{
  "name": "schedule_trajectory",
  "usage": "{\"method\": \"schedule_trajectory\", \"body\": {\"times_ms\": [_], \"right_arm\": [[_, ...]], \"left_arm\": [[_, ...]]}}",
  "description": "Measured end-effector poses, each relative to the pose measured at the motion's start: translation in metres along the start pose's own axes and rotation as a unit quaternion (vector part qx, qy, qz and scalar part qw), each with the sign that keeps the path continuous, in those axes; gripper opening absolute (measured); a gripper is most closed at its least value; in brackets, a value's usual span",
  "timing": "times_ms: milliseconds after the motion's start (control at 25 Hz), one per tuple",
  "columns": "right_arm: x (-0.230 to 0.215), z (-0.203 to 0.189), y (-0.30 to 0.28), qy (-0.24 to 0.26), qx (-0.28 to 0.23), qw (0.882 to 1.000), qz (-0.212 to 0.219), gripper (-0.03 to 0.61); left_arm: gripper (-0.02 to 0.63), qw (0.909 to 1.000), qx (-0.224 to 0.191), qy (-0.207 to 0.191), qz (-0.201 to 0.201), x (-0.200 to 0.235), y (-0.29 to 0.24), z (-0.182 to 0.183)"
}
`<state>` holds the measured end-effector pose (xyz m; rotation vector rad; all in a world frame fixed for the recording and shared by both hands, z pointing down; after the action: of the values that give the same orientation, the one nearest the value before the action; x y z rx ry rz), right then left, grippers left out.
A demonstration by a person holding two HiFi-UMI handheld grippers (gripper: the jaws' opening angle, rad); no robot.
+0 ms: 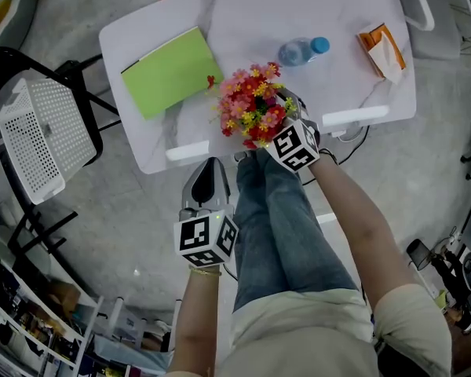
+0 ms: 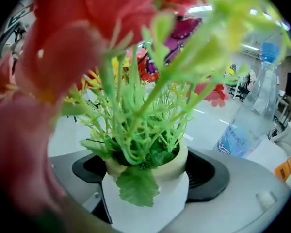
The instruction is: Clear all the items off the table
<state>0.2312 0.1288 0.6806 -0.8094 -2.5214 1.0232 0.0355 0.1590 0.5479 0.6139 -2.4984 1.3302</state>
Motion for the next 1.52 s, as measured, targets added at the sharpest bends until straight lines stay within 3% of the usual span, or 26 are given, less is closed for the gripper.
{"method": "schedule_trajectory", "body": {"times_ms": [800, 1160, 1520], "right_arm": [[0.006, 0.064, 0.083, -0.012, -0.055, 0.998, -0.035, 0.485], [0.004, 0.103, 0.123, 0.011, -0.065, 0.997, -0.032, 0.485], [0.004, 0.146, 0.160, 0.000, -0.080, 0.997, -0.019, 0.485]], "left_arm": [[0.009, 0.9993, -0.038, 0.005, 0.003, -0.032, 0.054, 0.013], [0.009, 0.9984, -0.053, 0.020, 0.009, -0.043, 0.083, 0.034], [0.009, 0.9962, -0.071, 0.043, 0.025, -0.044, 0.107, 0.059]]}}
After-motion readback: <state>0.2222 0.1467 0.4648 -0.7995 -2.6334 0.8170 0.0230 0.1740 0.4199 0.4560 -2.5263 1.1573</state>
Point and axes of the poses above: the fingertips, and each gripper's own axes: y backward along the fingers, x to its left, z out of its top, the point moved 9 cm from there along y, backward along the fingers, and after that the axes turned 7 degrees about y, right-handed, at the moved point
